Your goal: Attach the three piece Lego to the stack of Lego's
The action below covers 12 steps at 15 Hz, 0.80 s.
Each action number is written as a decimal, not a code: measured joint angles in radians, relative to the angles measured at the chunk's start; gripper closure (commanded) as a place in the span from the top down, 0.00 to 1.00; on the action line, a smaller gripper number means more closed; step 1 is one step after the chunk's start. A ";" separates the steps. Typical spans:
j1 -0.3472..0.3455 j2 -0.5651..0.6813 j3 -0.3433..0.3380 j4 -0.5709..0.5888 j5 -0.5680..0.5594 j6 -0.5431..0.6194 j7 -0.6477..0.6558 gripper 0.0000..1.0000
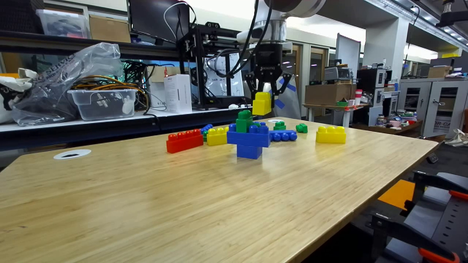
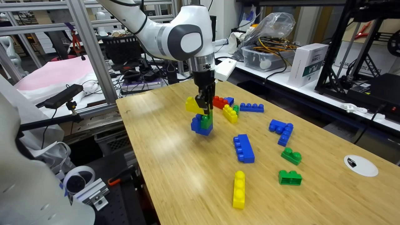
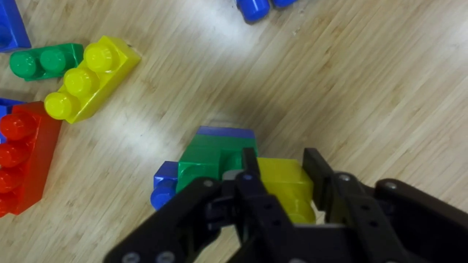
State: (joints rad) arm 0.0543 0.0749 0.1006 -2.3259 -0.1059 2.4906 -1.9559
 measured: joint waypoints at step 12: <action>-0.005 0.043 -0.004 0.036 0.000 0.005 -0.030 0.11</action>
State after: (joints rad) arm 0.0498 0.1183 0.0969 -2.2902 -0.1061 2.4958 -1.9855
